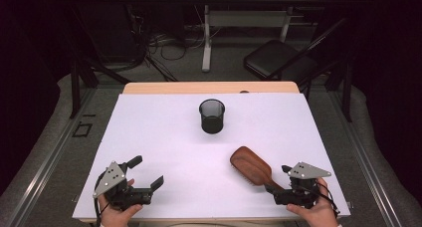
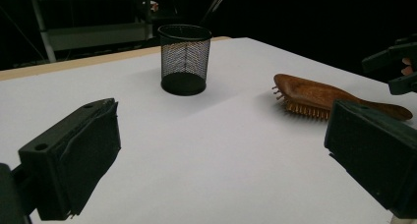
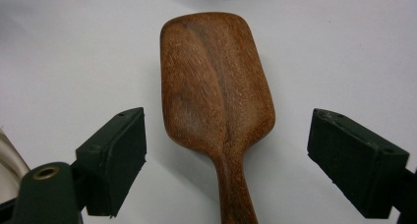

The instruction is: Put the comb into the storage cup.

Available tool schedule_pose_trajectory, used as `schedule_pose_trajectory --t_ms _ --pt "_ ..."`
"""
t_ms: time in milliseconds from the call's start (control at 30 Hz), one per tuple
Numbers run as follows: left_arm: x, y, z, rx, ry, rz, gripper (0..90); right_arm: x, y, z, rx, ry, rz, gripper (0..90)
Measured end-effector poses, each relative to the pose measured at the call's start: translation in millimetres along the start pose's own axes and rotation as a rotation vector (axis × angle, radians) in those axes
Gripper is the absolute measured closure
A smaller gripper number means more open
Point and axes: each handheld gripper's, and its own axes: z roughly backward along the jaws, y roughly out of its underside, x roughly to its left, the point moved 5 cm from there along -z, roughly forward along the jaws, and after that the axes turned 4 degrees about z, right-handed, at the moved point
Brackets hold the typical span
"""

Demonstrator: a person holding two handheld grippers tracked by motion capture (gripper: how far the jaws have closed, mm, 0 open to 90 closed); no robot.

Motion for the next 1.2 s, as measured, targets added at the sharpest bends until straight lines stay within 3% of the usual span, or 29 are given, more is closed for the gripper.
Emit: schedule_pose_trajectory --t_ms 267,533,1200 --pt "-0.6 1.2 -1.7 0.010 0.002 0.000 0.4 -0.6 0.2 -4.9 0.120 -0.010 0.055 14.3" --pt "-1.2 1.7 -2.4 0.013 0.003 -0.001 0.4 -3.5 1.0 -7.4 0.180 -0.009 0.067 14.5" --pt "-0.9 2.2 -2.7 0.018 0.005 0.001 0.4 -9.2 -0.4 -8.7 0.212 -0.013 0.076 15.6"
